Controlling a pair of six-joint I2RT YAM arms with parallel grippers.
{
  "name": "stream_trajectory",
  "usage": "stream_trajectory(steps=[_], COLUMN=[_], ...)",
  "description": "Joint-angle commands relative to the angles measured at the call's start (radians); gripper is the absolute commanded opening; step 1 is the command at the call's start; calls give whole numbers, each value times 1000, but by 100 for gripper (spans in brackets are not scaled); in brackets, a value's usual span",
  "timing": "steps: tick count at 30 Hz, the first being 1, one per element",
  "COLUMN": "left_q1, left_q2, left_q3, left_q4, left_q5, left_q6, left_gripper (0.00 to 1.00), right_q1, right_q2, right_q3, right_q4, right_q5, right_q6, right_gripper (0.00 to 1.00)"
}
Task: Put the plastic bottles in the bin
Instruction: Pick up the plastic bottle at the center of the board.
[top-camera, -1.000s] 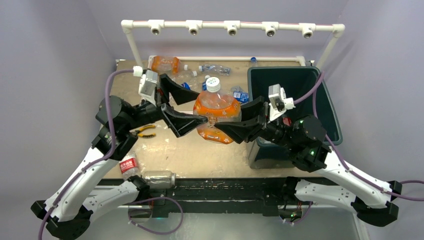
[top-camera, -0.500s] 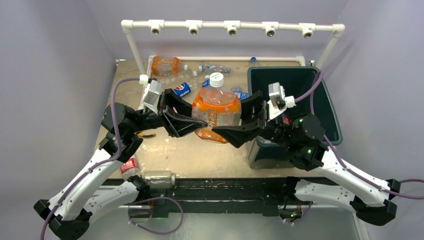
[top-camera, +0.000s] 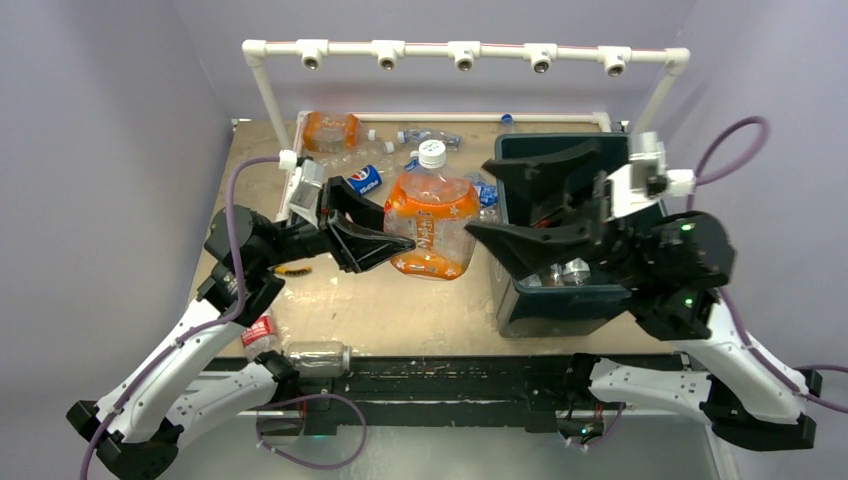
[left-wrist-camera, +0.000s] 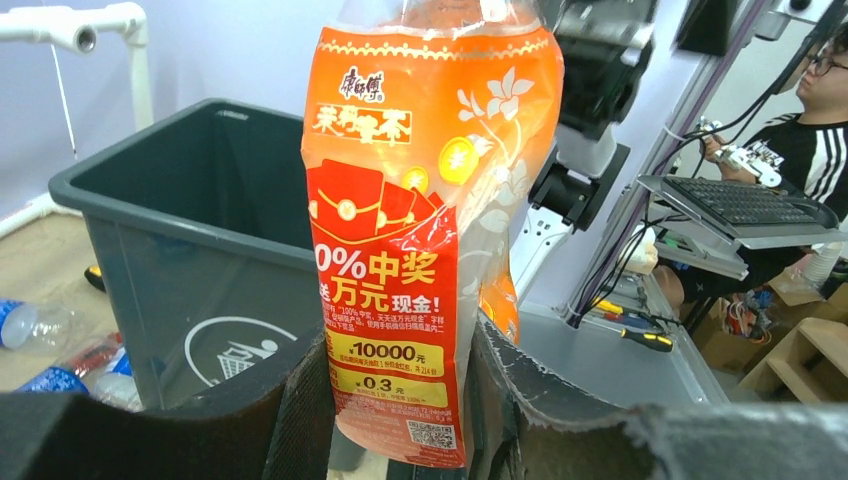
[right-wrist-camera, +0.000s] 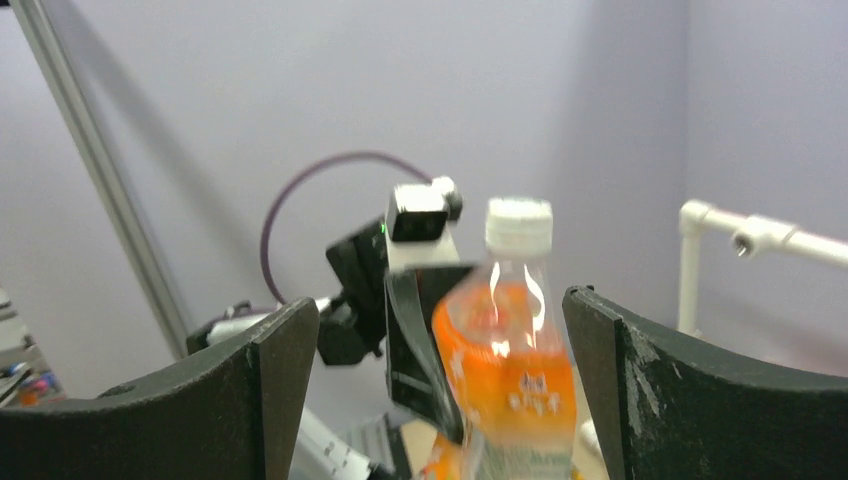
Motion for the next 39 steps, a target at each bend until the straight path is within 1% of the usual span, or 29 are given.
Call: stream_trajectory(steps=[1,8,12,16,18,20,23,26,29,30,31,32,33,34,36,37,38,39], left_q1=[5,5,4,5,4,6,5,5,5,5,6,6,5,5,5,6,5,6], left_q2=[1,6,13,19,17,13,4,-1,-2,-3,-4,-8,-11,-16,-30,-38,-50,-64], left_q3=[54,80,93,102,103,102,103,103,103,104,105,104,105,106,111,115,117,115], left_q4=[-43,-96,-139,-170,-177,-184,-192,-199,-206,-206,-207,-208,-212,-212,-258,-272,-283,-289], left_q5=[14,38,49,56,59,59,55,54,53,52,49,42,31,18,-27,-61,-102,-150], left_q6=[45,73,100,117,122,127,133,141,144,144,146,147,151,159,170,176,180,186], left_gripper=[0,0,0,0,0,0,0,0,0,0,0,0,7,24,68,87,95,97], right_q1=[3,2,2,2,2,2,2,2,2,2,2,2,2,2,2,2,2,2], right_q2=[61,201,244,264,275,285,288,270,258,257,257,254,251,244,224,209,193,171], right_q3=[165,337,377,386,393,398,391,366,360,361,360,360,359,356,347,344,343,337], right_q4=[-131,-291,-334,-327,-328,-333,-332,-315,-320,-324,-328,-333,-339,-343,-348,-351,-352,-342], right_q5=[87,101,101,102,111,113,113,113,110,108,106,109,114,115,130,142,154,192], right_q6=[-67,-71,-68,-61,-59,-55,-44,-36,-35,-36,-36,-36,-34,-36,-45,-51,-61,-73], right_gripper=[95,89,85,82,79,71,57,46,30,24,16,0,0,0,0,0,0,0])
